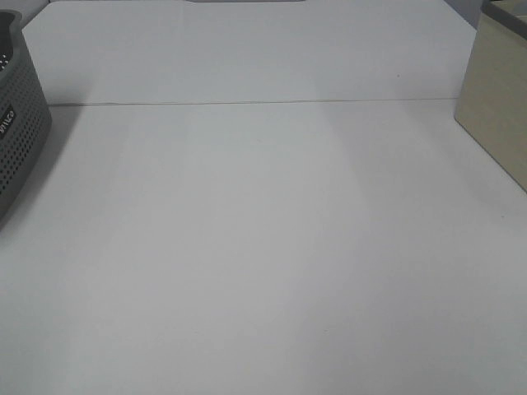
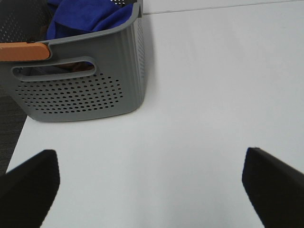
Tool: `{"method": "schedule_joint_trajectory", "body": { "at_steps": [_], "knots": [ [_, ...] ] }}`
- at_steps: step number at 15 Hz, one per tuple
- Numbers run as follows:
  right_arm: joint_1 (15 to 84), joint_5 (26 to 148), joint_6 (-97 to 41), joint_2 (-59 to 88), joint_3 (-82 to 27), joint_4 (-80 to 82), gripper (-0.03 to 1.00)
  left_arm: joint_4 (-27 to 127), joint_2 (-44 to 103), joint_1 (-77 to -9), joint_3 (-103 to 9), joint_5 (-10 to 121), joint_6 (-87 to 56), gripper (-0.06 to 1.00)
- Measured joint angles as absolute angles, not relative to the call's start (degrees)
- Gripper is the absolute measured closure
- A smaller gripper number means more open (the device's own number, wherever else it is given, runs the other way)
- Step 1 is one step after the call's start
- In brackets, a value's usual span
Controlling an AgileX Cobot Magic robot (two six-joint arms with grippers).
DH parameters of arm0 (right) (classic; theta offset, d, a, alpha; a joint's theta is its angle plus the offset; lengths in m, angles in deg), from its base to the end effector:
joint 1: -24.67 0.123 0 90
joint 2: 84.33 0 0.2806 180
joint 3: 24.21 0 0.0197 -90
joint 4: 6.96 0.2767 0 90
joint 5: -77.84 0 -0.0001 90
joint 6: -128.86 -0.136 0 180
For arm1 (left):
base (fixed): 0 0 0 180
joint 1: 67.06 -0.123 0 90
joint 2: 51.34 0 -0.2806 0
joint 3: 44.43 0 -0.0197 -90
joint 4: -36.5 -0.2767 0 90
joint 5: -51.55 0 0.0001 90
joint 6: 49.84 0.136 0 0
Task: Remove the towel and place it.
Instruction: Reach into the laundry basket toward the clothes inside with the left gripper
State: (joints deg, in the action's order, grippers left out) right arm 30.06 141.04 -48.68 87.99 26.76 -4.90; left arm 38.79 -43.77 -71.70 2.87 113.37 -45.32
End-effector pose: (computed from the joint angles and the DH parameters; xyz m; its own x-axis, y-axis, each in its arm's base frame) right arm 0.0627 0.0103 0.2495 -0.5217 -0.0760 -0.8497 -0.1350 0.9908 -0.0058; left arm 0.0584 -0.0001 0.2742 -0.4496 0.0236 -0.8929 -0.0226 0.9990 0.0378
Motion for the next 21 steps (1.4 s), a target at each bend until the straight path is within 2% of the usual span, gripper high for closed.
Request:
{"method": "schedule_joint_trajectory", "body": {
  "at_steps": [21],
  "knots": [
    [30.1, 141.0, -48.7, 88.0, 26.8, -4.9, 0.04, 38.8, -43.8, -71.7, 2.9, 113.4, -45.3, -0.05]
  ]
}}
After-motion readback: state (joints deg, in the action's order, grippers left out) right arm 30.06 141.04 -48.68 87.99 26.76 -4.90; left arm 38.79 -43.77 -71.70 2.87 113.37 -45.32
